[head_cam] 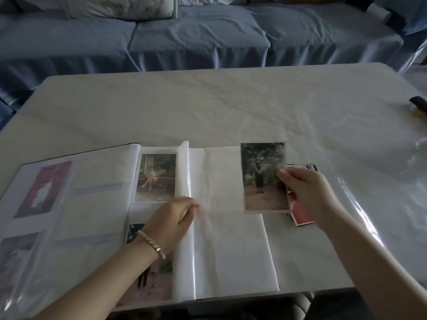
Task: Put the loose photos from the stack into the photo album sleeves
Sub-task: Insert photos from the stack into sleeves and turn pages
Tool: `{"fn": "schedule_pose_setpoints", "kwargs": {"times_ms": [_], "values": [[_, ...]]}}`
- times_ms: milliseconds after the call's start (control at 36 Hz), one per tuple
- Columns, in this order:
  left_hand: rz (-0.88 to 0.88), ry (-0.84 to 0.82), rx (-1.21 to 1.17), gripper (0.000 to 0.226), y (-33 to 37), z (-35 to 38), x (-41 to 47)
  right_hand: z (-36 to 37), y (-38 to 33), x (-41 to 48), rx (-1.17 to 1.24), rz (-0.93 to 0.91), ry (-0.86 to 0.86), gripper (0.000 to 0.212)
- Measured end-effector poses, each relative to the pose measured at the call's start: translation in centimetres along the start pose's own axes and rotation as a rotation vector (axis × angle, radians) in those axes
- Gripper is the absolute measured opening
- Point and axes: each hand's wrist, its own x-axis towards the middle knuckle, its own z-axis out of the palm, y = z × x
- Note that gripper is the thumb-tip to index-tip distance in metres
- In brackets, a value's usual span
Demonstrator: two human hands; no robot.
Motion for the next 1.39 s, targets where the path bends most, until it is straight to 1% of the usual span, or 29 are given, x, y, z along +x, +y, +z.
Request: {"fn": "schedule_pose_setpoints", "kwargs": {"times_ms": [56,83,139,194,222,278,306,333,361,389,444,500,583,667,722,778,917,1056,1167,1278,1306,1361,1389], "values": [[-0.228,0.029,-0.240,0.027,0.5,-0.2,0.3,2.3,-0.5,-0.2,-0.070,-0.054,-0.059,0.027],[-0.301,0.025,-0.329,0.032,0.7,-0.3,0.6,3.4,-0.6,-0.2,-0.091,-0.078,-0.082,0.027],[-0.354,-0.012,-0.413,0.045,1.0,-0.7,1.1,5.5,-0.8,-0.5,-0.121,-0.113,-0.118,0.026],[-0.372,-0.029,-0.393,0.049,1.1,-0.9,1.3,7.2,-1.0,-0.8,-0.137,-0.152,-0.154,0.028],[-0.396,-0.022,-0.380,0.047,1.0,-0.9,1.4,7.9,-1.1,-1.0,-0.136,-0.168,-0.170,0.030],[-0.448,0.011,-0.402,0.028,0.8,-0.8,1.6,8.8,-1.4,-1.4,-0.120,-0.180,-0.202,0.031],[-0.463,0.039,-0.405,0.020,0.7,-0.7,1.6,9.0,-1.4,-1.6,-0.111,-0.183,-0.215,0.028],[-0.474,0.080,-0.396,0.019,0.6,-0.6,1.7,9.1,-1.4,-1.8,-0.110,-0.186,-0.212,0.022],[-0.485,0.134,-0.385,0.022,0.4,-0.5,1.7,9.1,-1.3,-1.9,-0.128,-0.188,-0.191,0.013],[-0.499,0.197,-0.370,0.027,0.2,-0.4,1.8,9.0,-1.0,-2.1,-0.161,-0.192,-0.154,0.010],[-0.514,0.338,-0.346,0.033,0.1,-0.5,2.1,8.5,0.0,-2.4,-0.255,-0.205,-0.083,0.022],[-0.517,0.449,-0.290,0.036,-0.1,-0.7,2.7,7.9,1.2,-2.7,-0.363,-0.245,-0.064,0.029],[-0.538,0.525,-0.200,0.032,-0.1,-0.7,3.7,7.3,2.8,-3.2,-0.534,-0.282,-0.118,0.042],[-0.520,0.571,-0.117,0.039,0.1,-0.3,4.4,7.0,4.1,-3.5,-0.669,-0.351,-0.148,0.049],[-0.502,0.592,-0.091,0.039,0.2,0.1,4.8,7.0,4.6,-3.7,-0.708,-0.387,-0.153,0.050],[-0.495,0.612,-0.059,0.039,0.3,0.3,5.3,7.1,4.8,-3.7,-0.696,-0.392,-0.141,0.049],[-0.474,0.604,0.039,0.040,0.4,0.6,6.4,7.2,5.0,-3.7,-0.681,-0.405,-0.126,0.047],[-0.472,0.598,0.056,0.039,0.0,1.0,6.7,7.3,5.1,-3.7,-0.649,-0.405,-0.113,0.045],[-0.429,0.573,0.092,0.040,-0.2,1.0,6.6,7.3,5.1,-3.7,-0.646,-0.409,-0.104,0.044],[-0.388,0.464,0.101,0.038,-0.2,1.2,6.5,7.3,5.1,-3.7,-0.633,-0.407,-0.101,0.045],[-0.389,0.421,0.114,0.035,0.0,1.2,6.5,7.3,5.1,-3.7,-0.626,-0.404,-0.099,0.045],[-0.396,0.337,0.112,0.018,0.3,1.2,6.5,7.4,5.1,-3.8,-0.612,-0.400,-0.095,0.045],[-0.400,0.304,0.103,0.023,0.5,1.3,6.6,7.4,5.1,-3.8,-0.607,-0.397,-0.093,0.044]]}}
